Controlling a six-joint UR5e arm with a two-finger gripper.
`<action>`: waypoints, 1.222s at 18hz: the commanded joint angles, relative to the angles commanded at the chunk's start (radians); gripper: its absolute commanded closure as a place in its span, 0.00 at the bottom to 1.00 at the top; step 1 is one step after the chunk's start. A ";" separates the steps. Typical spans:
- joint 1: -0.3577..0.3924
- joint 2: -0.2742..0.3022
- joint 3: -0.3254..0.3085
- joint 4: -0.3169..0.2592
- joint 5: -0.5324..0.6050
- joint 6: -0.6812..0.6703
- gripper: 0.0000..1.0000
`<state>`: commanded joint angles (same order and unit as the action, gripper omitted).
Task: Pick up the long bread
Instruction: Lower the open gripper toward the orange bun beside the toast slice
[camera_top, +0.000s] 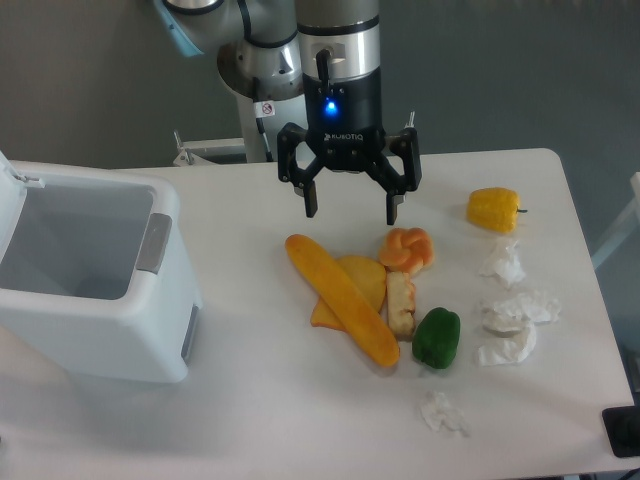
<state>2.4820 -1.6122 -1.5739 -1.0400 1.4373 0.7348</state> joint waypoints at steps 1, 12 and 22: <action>0.008 0.000 0.000 0.002 -0.002 0.000 0.00; 0.009 0.002 0.000 0.002 0.000 -0.003 0.00; 0.015 -0.023 -0.040 0.047 -0.002 -0.006 0.00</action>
<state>2.4973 -1.6352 -1.6136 -0.9927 1.4358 0.7286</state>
